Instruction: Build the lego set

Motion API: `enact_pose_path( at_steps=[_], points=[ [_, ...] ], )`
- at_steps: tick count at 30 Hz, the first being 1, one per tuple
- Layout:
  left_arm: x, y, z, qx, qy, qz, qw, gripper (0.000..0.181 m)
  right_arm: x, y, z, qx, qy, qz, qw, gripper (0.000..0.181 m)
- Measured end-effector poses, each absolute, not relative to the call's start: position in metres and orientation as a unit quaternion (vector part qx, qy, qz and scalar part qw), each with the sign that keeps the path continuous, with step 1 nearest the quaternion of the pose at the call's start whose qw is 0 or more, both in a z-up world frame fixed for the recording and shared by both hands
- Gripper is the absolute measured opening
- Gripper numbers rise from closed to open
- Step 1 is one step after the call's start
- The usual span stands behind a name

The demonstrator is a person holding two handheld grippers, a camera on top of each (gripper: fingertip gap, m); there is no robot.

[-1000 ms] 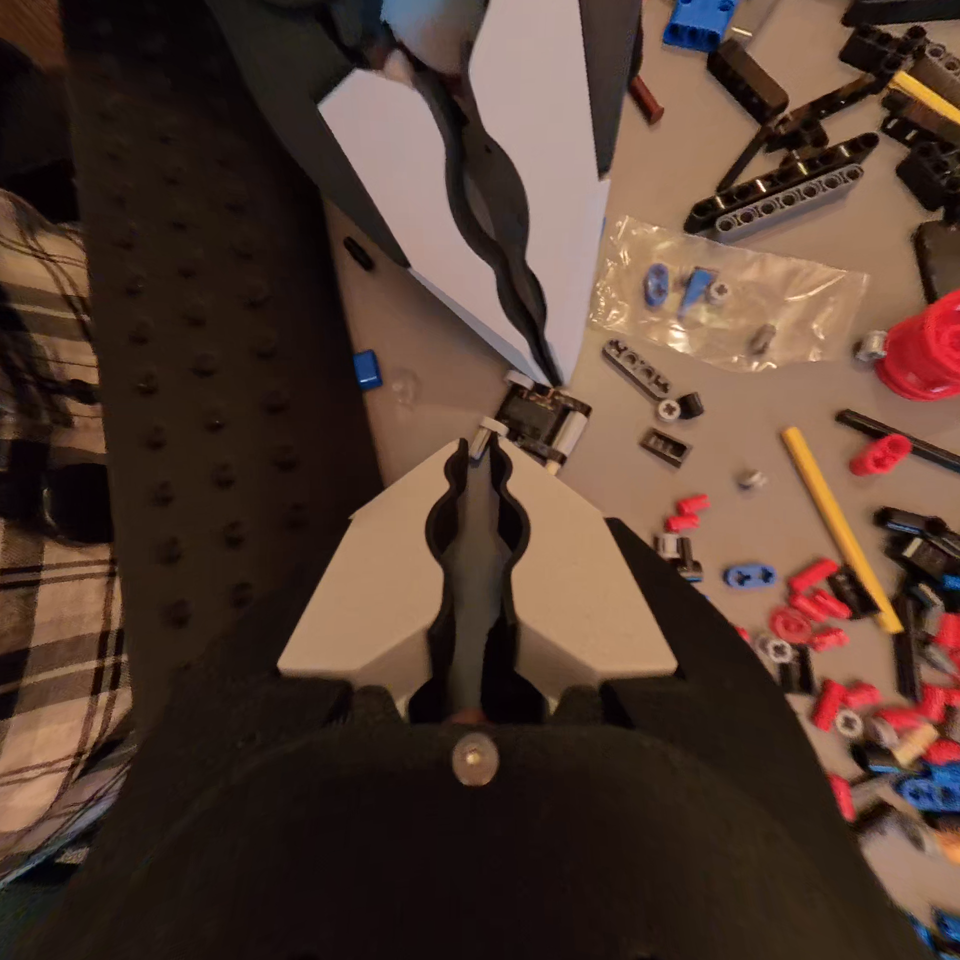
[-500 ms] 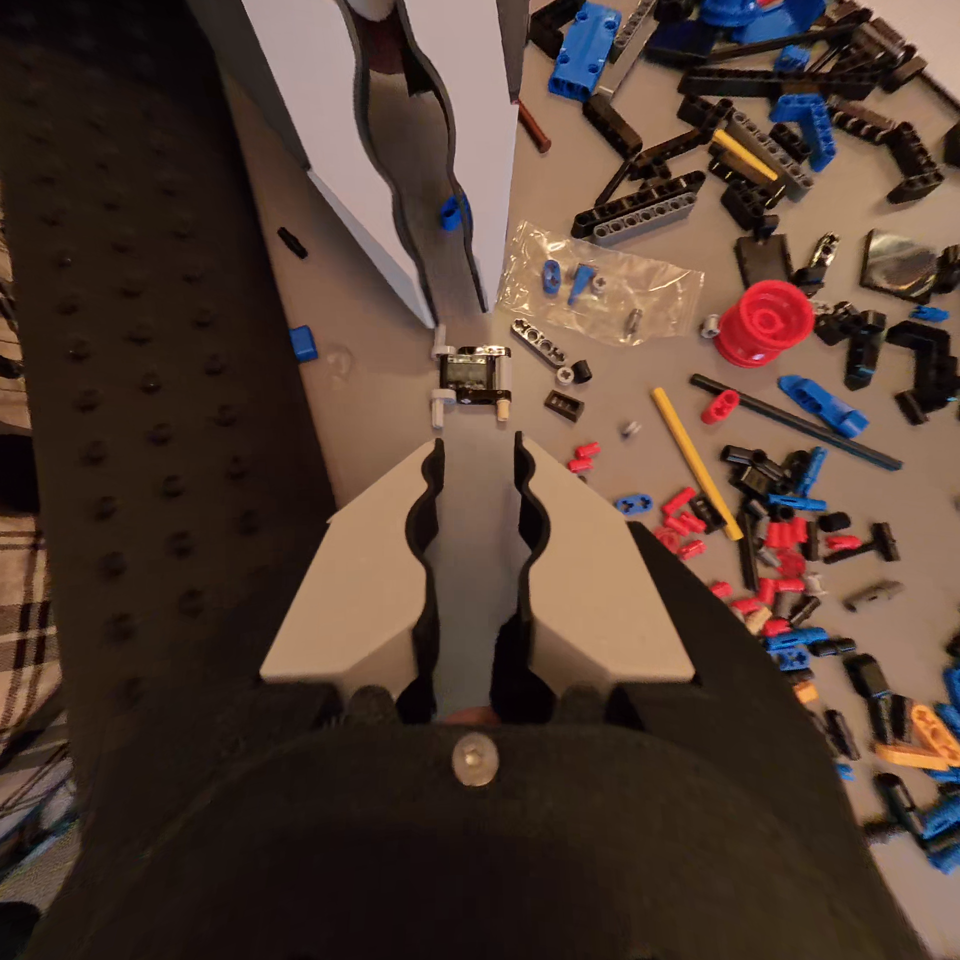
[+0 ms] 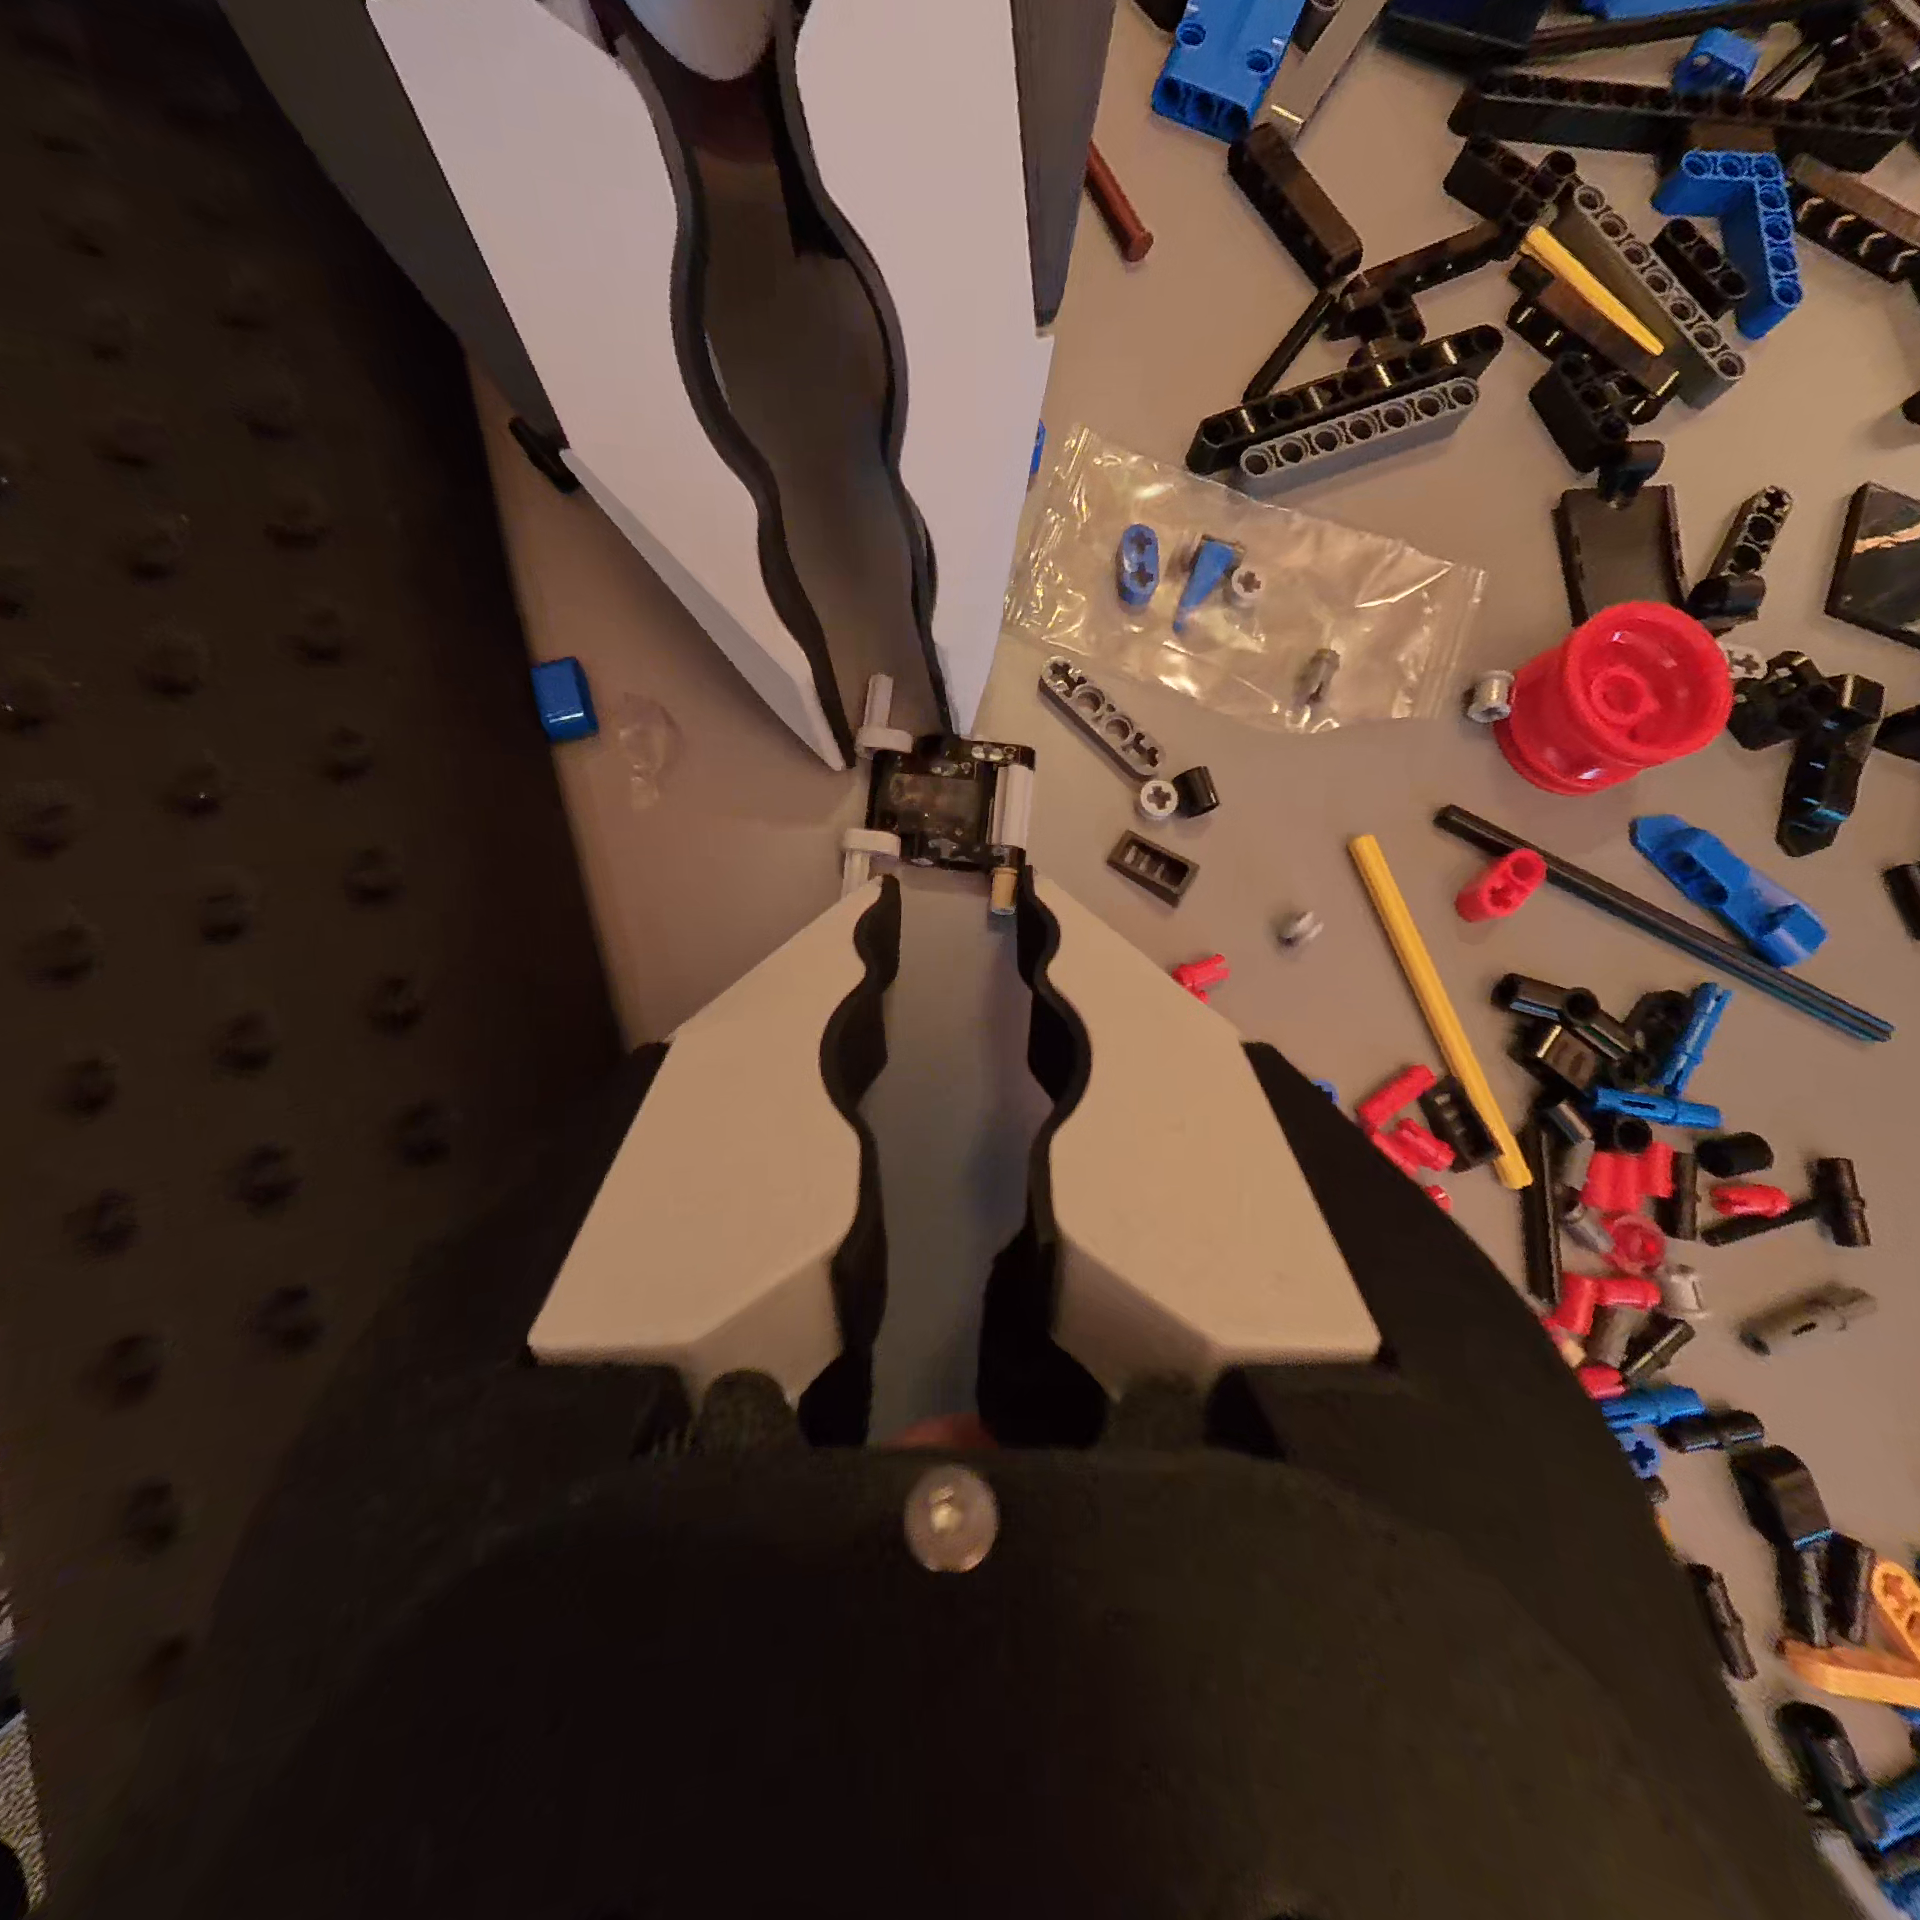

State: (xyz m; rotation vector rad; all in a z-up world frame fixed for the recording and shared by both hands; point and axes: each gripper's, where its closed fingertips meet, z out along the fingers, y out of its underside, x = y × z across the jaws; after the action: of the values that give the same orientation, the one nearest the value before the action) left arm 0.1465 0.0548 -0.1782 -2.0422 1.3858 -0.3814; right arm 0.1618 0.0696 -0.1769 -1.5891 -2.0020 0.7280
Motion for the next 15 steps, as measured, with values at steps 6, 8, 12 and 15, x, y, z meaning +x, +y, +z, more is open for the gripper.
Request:
enact_pose_path(
  at_steps=[6,8,12,15],
  points=[
    [0.145,0.054,-0.178,-0.767,0.541,-0.141,0.317,0.016,0.165,0.064,-0.177,-0.597,-0.725,0.253,0.234,0.020],
    [0.142,0.055,-0.178,-0.765,0.545,-0.130,0.317,0.016,0.165,0.061,-0.177,-0.599,-0.723,0.254,0.231,0.019],
    [0.141,0.052,-0.178,-0.758,0.555,-0.130,0.317,0.013,0.168,0.056,-0.176,-0.597,-0.726,0.255,0.228,0.020],
    [0.142,0.051,-0.178,-0.754,0.561,-0.130,0.317,0.012,0.168,0.061,-0.171,-0.587,-0.728,0.263,0.238,0.027]
  ],
)
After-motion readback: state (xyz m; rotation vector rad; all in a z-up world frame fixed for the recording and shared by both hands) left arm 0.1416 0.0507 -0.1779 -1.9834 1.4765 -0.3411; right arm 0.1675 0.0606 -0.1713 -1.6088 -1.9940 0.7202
